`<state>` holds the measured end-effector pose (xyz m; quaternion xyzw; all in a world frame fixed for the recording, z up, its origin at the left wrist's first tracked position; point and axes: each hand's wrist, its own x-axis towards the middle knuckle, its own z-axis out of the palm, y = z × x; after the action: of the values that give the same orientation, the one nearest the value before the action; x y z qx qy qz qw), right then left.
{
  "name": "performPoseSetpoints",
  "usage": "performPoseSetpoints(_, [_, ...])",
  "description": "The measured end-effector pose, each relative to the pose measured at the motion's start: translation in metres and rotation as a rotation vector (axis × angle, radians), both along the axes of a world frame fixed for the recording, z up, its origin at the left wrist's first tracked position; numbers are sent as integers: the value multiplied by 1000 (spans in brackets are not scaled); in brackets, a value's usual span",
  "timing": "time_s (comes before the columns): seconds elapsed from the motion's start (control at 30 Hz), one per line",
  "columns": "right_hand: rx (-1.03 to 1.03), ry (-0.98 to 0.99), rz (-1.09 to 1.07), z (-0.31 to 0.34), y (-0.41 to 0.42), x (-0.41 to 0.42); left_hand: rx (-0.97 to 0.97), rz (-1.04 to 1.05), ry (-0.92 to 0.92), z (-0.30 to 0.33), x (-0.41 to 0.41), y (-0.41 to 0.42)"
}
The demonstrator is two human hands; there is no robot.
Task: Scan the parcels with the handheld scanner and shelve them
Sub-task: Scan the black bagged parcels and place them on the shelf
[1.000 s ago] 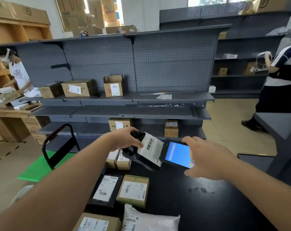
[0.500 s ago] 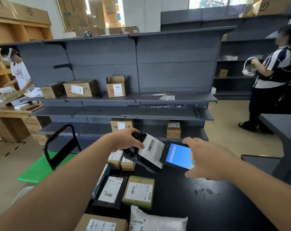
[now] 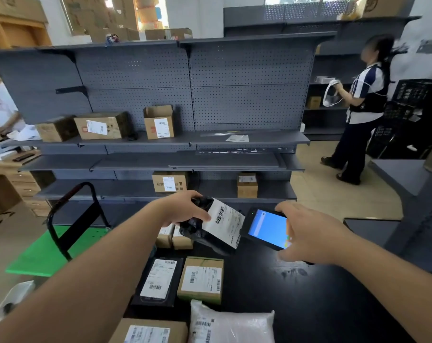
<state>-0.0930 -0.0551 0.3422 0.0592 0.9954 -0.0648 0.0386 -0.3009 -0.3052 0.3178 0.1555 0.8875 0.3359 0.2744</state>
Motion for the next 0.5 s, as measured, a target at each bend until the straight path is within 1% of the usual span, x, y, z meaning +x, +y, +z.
performPoseSetpoints(0.2, [65,-34,9,-1,-4,3,8,-8,-25,-6,-11,-2])
performPoseSetpoints(0.5, [57,-48,-2,-5,-7,0,13,3,-72,-11,-26,-9])
